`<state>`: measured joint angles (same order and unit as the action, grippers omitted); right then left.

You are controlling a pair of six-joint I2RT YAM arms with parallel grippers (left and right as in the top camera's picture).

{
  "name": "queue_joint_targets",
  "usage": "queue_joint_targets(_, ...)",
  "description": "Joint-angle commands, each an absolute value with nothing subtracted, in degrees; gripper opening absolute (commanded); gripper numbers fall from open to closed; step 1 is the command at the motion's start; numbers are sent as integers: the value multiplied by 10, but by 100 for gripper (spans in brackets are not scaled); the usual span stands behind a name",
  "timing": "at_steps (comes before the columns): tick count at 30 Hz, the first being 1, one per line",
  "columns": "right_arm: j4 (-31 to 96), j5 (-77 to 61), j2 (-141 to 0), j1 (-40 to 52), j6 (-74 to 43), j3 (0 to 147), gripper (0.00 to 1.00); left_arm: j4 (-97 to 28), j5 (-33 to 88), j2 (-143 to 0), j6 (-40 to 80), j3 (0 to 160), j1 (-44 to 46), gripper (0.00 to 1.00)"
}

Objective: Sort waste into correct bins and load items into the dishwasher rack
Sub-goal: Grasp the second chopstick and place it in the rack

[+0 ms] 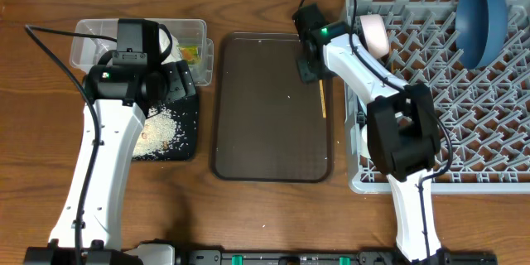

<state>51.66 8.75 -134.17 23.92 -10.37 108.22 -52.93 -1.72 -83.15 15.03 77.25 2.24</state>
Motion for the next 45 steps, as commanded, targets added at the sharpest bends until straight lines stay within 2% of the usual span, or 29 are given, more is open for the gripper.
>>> queue_joint_targets(1, 518, 88, -1355, 236, -118, 1078, 32, -531, -24, -835, 149, 771, 19, 91)
queue_joint_targets(8, 519, 75, -1356, 236, -119, 1078, 25, -531, -24, -835, 149, 771, 19, 91)
queue_joint_targets(14, 519, 31, -1360, 237, -133, 1077, 1, -531, -24, -835, 149, 771, 19, 91)
queue_joint_targets(20, 548, -35, -1341, 234, -132, 1098, 1, -531, -24, -835, 149, 771, 19, 91)
queue_joint_targets(25, 598, -78, -1264, 225, -115, 1157, 1, -531, -24, -835, 149, 771, 19, 91)
queue_joint_targets(29, 611, -37, -1178, 205, -115, 1186, 1, -531, -24, -835, 149, 771, 19, 91)
queue_joint_targets(35, 626, 98, -1093, 145, -80, 1186, 1, -531, -24, -835, 149, 771, 19, 91)
queue_joint_targets(41, 658, 99, -1097, 70, -41, 1167, 1, -531, -24, -835, 149, 771, 19, 91)
queue_joint_targets(45, 639, 50, -1098, 25, 2, 1119, 1, -531, -24, -835, 149, 771, 19, 91)
